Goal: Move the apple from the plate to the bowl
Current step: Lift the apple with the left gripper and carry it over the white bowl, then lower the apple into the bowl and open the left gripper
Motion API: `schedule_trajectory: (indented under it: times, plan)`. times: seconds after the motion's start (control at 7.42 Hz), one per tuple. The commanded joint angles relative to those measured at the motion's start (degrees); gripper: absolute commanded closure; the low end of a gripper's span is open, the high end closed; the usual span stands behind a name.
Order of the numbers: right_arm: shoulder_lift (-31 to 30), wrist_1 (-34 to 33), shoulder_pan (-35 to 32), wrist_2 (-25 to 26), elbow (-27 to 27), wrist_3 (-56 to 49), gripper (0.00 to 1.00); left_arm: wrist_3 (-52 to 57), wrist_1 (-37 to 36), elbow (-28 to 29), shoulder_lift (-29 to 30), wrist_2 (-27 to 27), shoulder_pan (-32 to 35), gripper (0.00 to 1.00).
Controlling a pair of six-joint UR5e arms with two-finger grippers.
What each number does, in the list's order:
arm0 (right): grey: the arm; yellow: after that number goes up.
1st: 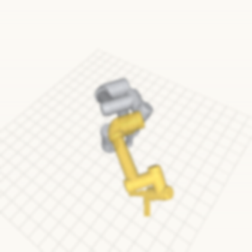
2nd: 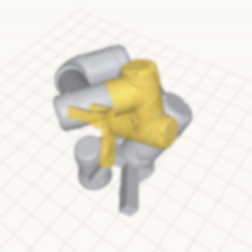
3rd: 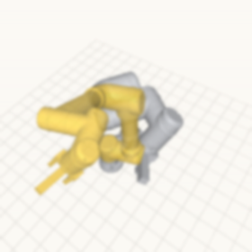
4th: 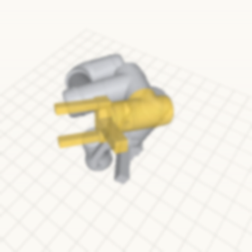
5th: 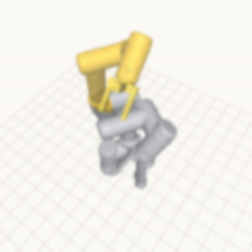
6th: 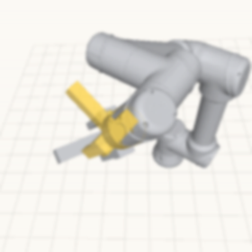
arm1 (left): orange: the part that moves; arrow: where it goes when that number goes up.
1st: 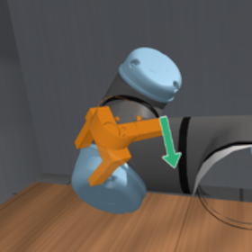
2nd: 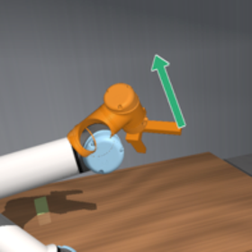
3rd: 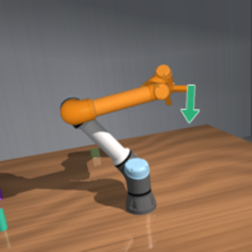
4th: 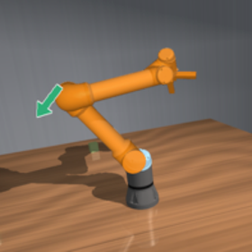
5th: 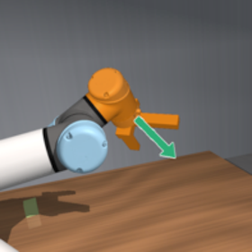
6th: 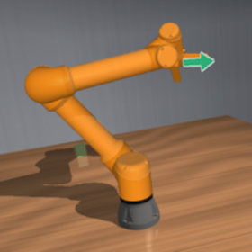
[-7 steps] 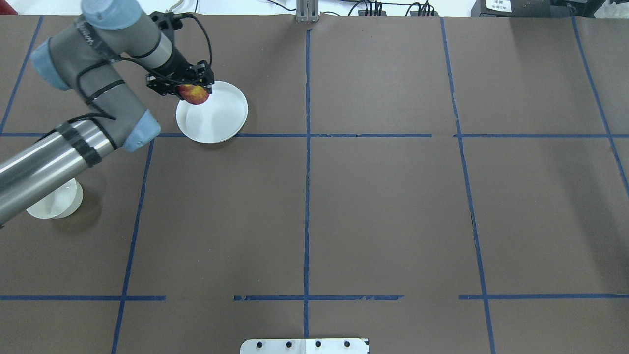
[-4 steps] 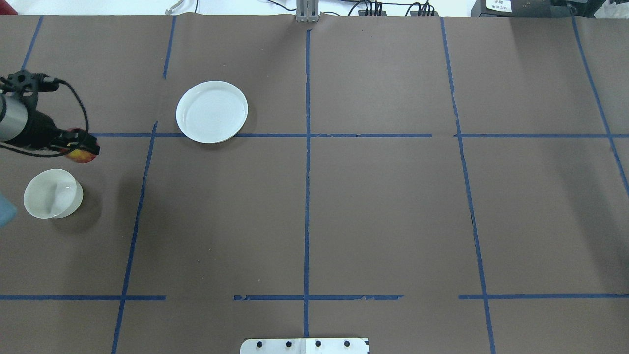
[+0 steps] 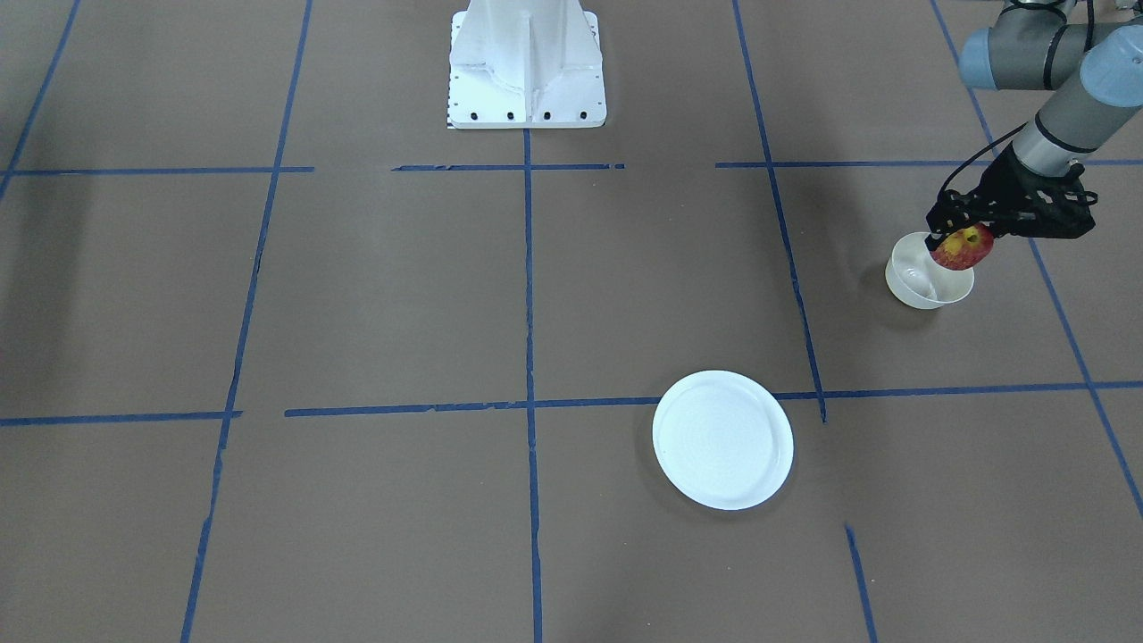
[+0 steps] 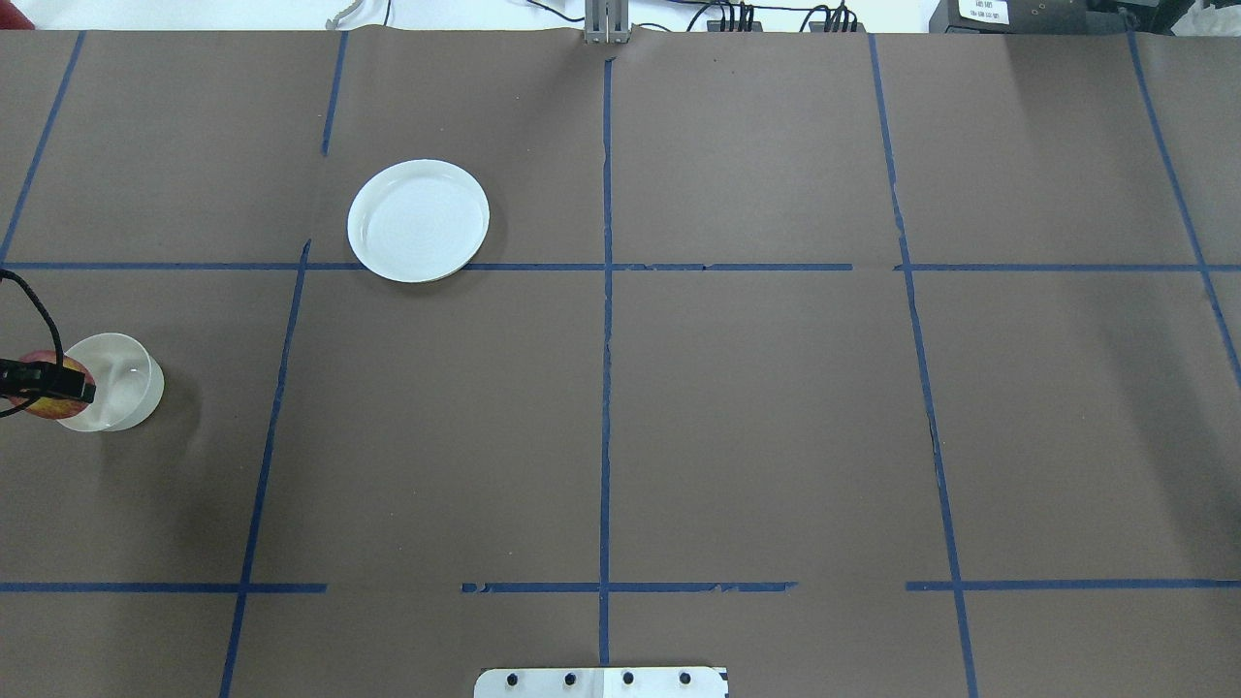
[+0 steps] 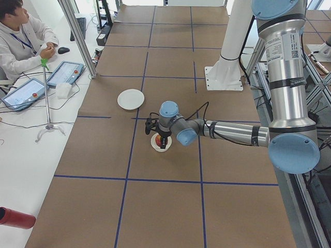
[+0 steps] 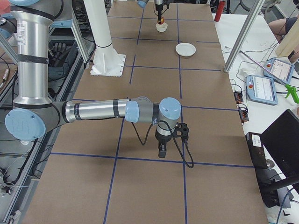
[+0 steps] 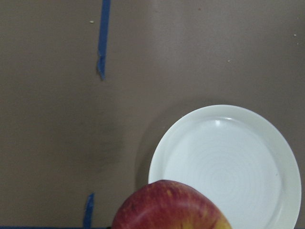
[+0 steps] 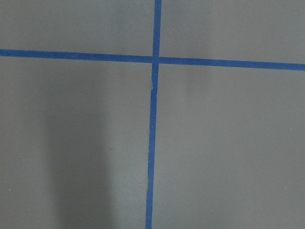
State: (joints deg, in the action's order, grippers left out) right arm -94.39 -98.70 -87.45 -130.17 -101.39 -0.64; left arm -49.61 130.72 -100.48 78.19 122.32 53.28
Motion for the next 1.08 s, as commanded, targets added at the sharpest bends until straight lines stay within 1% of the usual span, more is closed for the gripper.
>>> schedule_trajectory:
  times: [0.0,0.13,0.4,0.54,0.67,0.81,0.94]
  plan:
    - [0.0,0.0,0.0,0.0,0.0,0.0,0.0,-2.9,0.2,-0.1,2.0,0.1,-0.7,1.0]
    - [0.0,0.0,0.0,0.0,0.0,0.0,0.0,-3.0,0.2,-0.2,2.1,0.0,-0.8,1.0]
    - [0.0,0.0,0.0,0.0,0.0,0.0,0.0,-2.9,0.2,1.9,3.0,0.0,-1.7,1.0]
    - [0.0,0.0,0.0,0.0,0.0,0.0,0.0,-2.9,0.2,2.0,3.4,0.0,-1.7,0.78]
    - [0.0,0.0,0.0,0.0,0.0,-0.1,0.0,-3.0,0.2,2.1,3.6,0.0,-1.7,0.2]
    - [0.0,0.0,0.0,0.0,0.0,0.0,0.0,-2.9,0.2,2.2,3.6,0.0,-1.7,0.01]
    - [0.0,0.0,0.0,0.0,0.0,0.0,0.0,-2.9,0.2,2.5,3.6,0.1,-1.7,0.0]
